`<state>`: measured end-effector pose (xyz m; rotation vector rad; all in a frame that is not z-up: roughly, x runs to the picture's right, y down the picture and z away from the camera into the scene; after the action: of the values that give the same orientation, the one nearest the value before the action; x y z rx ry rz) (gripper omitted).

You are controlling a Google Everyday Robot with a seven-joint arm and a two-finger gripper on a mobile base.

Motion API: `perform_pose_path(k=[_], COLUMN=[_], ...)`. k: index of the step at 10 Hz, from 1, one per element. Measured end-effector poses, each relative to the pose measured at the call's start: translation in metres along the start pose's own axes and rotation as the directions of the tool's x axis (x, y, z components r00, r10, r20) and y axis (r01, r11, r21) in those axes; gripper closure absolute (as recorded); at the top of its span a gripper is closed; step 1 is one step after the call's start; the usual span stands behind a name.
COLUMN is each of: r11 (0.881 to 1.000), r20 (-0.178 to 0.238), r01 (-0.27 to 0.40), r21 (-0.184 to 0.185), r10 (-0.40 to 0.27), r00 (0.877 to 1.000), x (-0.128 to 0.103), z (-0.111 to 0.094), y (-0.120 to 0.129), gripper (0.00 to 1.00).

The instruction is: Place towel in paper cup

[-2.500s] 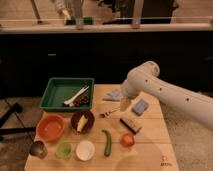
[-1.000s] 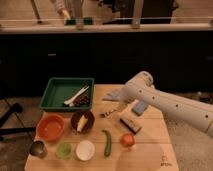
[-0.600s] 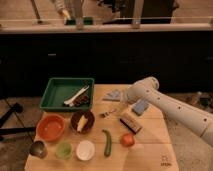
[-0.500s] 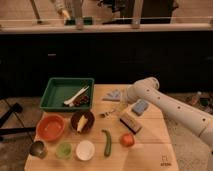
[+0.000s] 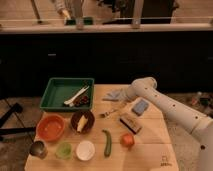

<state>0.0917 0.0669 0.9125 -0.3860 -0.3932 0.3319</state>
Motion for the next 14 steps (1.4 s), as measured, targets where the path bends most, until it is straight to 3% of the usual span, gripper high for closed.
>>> perform_pose_path(k=[6, 10, 14], r11=[0.999, 0.999, 0.999], r20=[0.009, 0.009, 0.077], r01=[0.045, 0.041, 0.009], r21=[0.0, 0.002, 0.053], r10=[-0.045, -0.042, -0.013], r00=[0.999, 0.999, 0.997], x=[-0.013, -0.012, 0.006], z=[0.034, 0.033, 0.021], y=[-0.021, -0.021, -0.011], gripper=[0.2, 0.2, 0.2])
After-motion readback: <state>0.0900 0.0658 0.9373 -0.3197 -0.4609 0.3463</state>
